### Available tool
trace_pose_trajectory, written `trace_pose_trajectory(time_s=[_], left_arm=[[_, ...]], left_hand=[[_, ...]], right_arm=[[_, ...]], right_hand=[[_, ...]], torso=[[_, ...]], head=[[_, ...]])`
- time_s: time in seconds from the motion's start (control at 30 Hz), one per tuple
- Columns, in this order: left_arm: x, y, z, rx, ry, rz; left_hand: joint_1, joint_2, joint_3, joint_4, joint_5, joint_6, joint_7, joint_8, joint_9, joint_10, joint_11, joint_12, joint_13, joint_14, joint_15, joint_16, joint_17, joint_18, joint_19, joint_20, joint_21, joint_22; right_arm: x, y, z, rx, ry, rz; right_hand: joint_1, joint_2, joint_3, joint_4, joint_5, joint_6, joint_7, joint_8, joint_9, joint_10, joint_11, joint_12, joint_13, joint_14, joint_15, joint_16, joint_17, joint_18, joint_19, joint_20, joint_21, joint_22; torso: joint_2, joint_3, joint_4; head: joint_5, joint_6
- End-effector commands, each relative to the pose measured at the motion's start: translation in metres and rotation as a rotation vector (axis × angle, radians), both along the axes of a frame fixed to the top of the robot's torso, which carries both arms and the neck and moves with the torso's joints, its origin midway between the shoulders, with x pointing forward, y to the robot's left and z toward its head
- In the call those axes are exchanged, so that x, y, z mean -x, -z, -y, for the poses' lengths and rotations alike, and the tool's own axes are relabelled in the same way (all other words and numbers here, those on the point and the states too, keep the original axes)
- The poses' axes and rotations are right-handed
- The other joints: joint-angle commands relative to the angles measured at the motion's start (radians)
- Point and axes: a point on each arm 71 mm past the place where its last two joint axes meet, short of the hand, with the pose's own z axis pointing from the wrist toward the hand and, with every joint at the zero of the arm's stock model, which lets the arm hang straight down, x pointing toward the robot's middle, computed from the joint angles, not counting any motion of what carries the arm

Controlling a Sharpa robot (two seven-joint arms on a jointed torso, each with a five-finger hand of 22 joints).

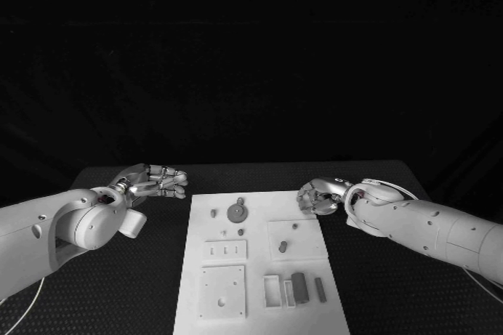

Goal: Assemble the parts on the task board

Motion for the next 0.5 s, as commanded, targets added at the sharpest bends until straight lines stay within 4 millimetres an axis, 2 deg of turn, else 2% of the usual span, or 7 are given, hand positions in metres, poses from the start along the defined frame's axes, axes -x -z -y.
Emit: trace_pose_trajectory(time_s=[0.03, 0.5], left_arm=[[0.0008, -0.0008, 0.0031, 0.004, 0.024, 0.002], [0.0012, -0.0004, 0.0021, -0.011, 0.019, 0.0]], left_hand=[[-0.013, 0.001, 0.001, -0.001, -0.004, 0.002, 0.028, -0.003, -0.001, 0.007, 0.003, -0.007, 0.001, 0.004, 0.002, -0.005, 0.002, 0.02, 0.006, 0.0, -0.005, 0.001], [-0.012, 0.001, 0.002, -0.001, -0.004, 0.002, 0.028, -0.003, -0.002, 0.008, 0.003, -0.007, 0.002, 0.004, 0.002, -0.006, 0.003, 0.02, 0.006, 0.0, -0.005, 0.001]], right_arm=[[0.002, 0.0067, -0.0004, 0.024, -0.006, -0.023], [0.0023, 0.009, -0.0015, 0.042, -0.005, -0.016]], right_hand=[[-0.002, 0.012, 0.0, -0.006, 0.003, 0.063, 0.023, 0.01, 0.003, 0.0, -0.005, 0.004, -0.001, 0.004, -0.002, 0.0, 0.002, 0.106, -0.002, 0.007, 0.005, 0.02], [-0.003, 0.032, 0.004, -0.017, 0.003, 0.125, 0.009, 0.038, 0.029, 0.01, -0.018, 0.007, 0.001, 0.006, -0.013, 0.0, 0.008, 0.106, -0.002, 0.007, 0.009, 0.019]], torso=[[-0.001, 0.0003, -0.0012], [-0.001, -0.0005, -0.0007]], head=[[0.0, -0.001], [0.002, -0.006]])
